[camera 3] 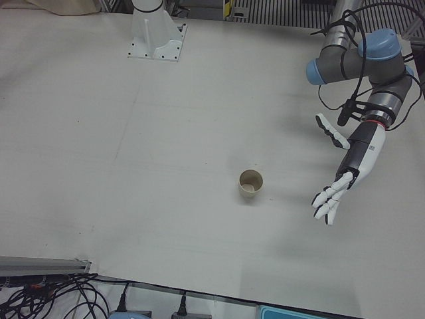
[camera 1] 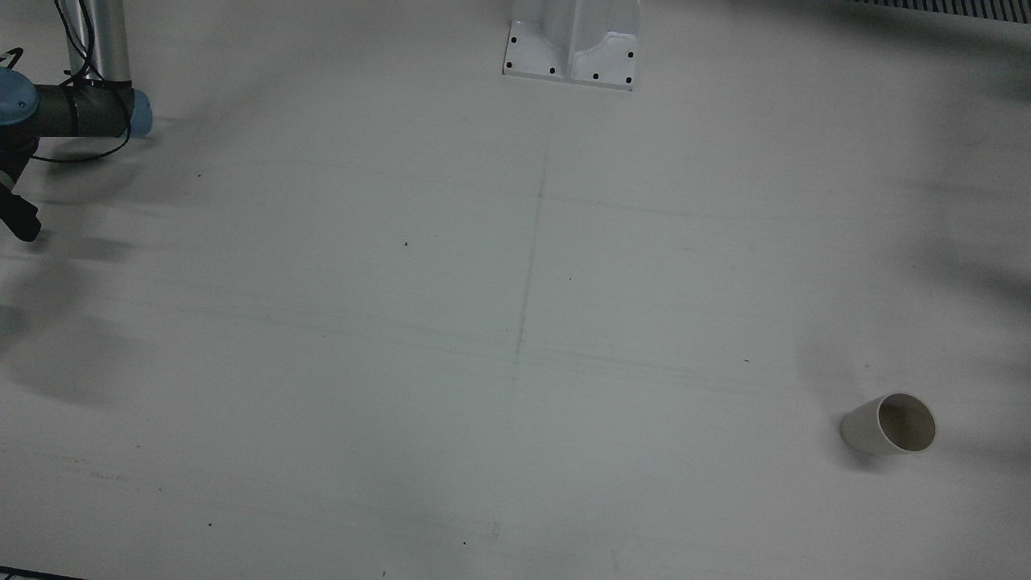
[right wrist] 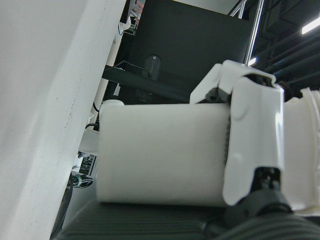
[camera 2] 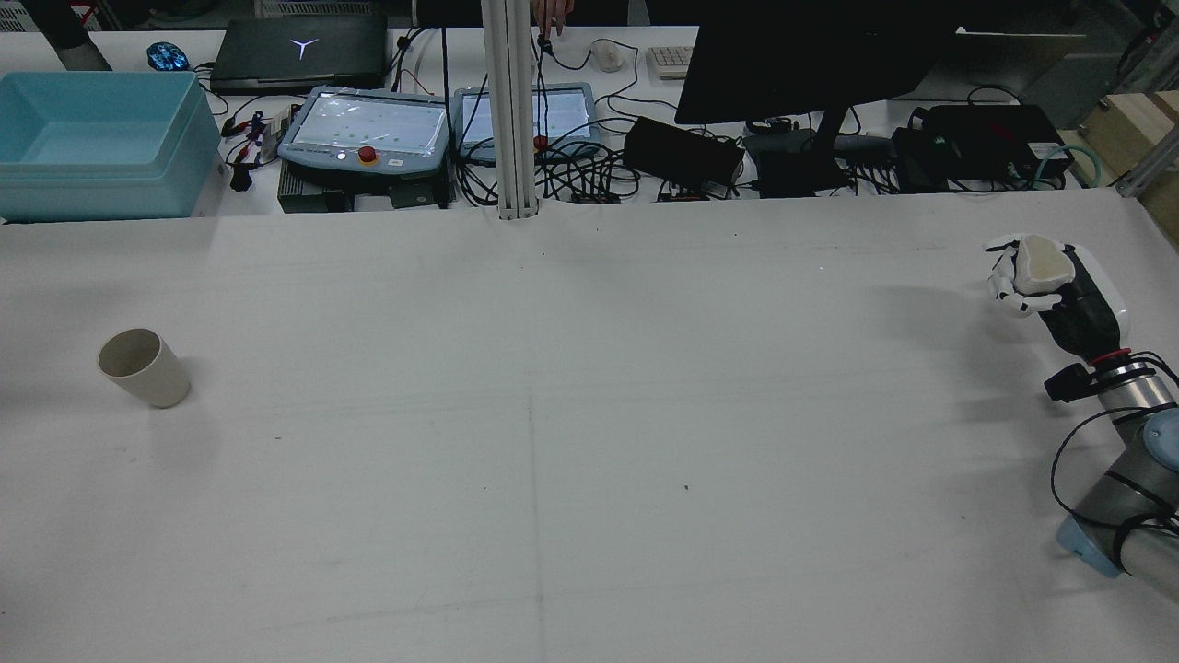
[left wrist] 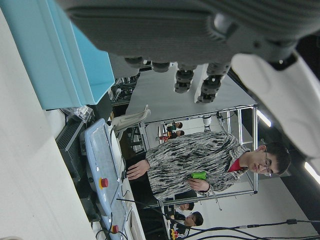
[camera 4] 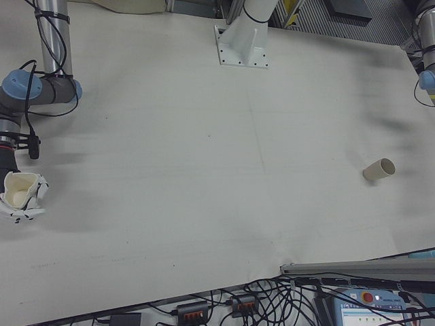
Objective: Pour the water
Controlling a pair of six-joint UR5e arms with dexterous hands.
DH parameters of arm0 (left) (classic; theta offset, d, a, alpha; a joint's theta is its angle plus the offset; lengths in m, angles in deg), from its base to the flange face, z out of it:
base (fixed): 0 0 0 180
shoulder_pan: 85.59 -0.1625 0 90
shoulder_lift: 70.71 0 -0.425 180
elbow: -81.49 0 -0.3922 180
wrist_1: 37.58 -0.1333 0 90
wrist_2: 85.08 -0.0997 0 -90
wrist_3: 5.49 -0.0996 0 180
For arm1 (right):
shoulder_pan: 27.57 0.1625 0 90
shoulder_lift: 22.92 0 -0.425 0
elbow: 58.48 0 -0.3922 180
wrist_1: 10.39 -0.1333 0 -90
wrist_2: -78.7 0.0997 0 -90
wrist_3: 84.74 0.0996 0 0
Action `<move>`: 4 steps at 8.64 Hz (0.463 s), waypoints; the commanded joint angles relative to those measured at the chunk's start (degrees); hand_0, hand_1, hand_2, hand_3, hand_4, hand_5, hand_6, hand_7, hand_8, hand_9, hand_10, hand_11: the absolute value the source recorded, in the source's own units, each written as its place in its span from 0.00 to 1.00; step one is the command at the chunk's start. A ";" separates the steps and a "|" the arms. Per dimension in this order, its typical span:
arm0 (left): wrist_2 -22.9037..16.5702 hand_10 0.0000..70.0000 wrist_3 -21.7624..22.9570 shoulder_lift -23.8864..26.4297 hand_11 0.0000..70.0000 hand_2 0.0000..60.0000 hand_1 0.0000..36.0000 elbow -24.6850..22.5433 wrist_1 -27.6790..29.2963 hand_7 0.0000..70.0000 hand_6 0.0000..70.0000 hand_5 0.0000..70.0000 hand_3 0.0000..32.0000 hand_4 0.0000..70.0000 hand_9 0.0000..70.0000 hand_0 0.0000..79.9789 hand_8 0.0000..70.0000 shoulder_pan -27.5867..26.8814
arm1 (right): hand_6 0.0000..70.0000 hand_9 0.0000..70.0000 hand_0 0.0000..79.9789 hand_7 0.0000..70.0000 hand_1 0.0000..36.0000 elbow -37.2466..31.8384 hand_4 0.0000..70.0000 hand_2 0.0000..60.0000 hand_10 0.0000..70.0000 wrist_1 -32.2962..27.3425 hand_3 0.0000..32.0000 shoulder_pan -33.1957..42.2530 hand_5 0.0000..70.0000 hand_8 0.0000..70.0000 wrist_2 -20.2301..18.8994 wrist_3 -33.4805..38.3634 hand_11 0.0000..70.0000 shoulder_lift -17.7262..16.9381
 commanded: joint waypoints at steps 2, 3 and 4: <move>-1.01 0.00 0.51 -4.38 0.00 0.00 0.00 -4.45 -0.69 0.12 0.16 0.00 0.03 0.38 0.00 0.46 0.03 0.91 | 0.22 0.00 0.73 0.00 0.46 0.13 0.03 0.00 0.00 -0.06 0.00 -0.69 0.11 0.03 -0.28 0.18 0.00 -1.81; -1.01 0.00 0.51 -5.08 0.00 0.00 0.00 -4.97 -0.60 0.12 0.15 0.00 0.03 0.38 0.00 0.43 0.03 0.91 | 0.09 0.00 0.68 0.00 0.42 0.22 0.00 0.00 0.00 0.03 0.00 -0.69 0.08 0.00 -0.45 0.97 0.00 -1.82; -1.18 0.00 0.60 -5.52 0.00 0.00 0.00 -5.67 -0.68 0.12 0.15 0.00 0.03 0.38 0.00 0.46 0.03 0.91 | 0.07 0.00 0.67 0.00 0.42 0.22 0.00 0.00 0.00 0.12 0.00 -0.69 0.07 0.00 -0.63 1.58 0.00 -1.91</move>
